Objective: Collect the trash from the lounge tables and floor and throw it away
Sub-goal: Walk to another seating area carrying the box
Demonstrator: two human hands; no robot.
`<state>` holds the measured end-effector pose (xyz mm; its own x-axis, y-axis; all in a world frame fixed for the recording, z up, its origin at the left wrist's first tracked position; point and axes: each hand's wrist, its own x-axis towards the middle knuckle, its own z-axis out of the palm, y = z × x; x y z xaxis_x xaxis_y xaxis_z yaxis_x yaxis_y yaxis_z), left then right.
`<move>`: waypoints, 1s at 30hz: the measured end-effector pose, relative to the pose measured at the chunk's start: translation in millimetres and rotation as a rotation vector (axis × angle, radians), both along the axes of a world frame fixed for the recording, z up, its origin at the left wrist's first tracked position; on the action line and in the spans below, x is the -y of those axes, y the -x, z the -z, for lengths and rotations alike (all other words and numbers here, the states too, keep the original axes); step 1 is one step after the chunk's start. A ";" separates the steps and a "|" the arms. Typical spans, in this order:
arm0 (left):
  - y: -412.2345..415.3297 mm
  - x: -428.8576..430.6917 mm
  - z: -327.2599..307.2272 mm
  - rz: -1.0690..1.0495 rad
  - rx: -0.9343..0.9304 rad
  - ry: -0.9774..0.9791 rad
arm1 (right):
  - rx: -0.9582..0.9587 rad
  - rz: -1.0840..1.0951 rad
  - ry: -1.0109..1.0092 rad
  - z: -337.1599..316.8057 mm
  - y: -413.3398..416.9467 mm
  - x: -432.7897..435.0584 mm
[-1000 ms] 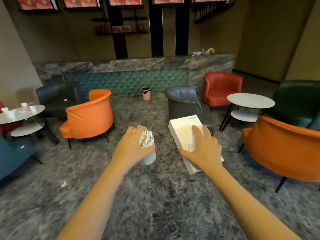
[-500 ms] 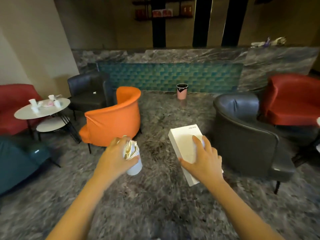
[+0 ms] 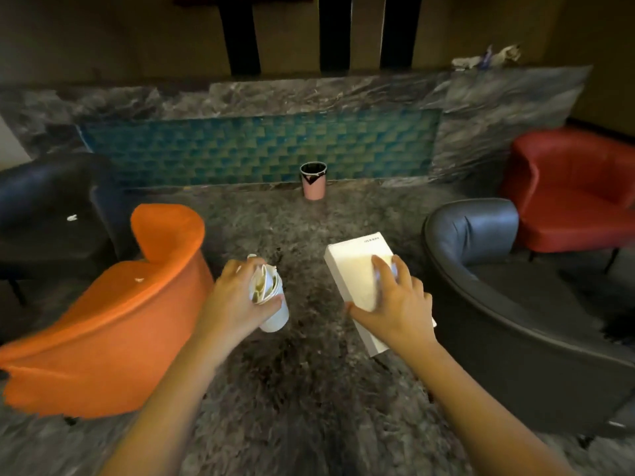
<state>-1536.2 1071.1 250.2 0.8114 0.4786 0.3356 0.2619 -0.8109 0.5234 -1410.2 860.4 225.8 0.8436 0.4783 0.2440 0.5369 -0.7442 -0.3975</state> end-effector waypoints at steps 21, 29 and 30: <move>-667.0 -427.9 21.7 0.015 -0.005 0.003 | 0.062 0.024 0.011 24.0 -669.1 -439.5; -917.0 -608.7 2.5 0.092 -0.040 0.002 | 0.035 0.075 0.005 15.3 -908.7 -616.5; -946.9 -628.6 -2.4 0.102 -0.043 0.001 | 0.037 0.080 0.005 12.1 -936.3 -634.9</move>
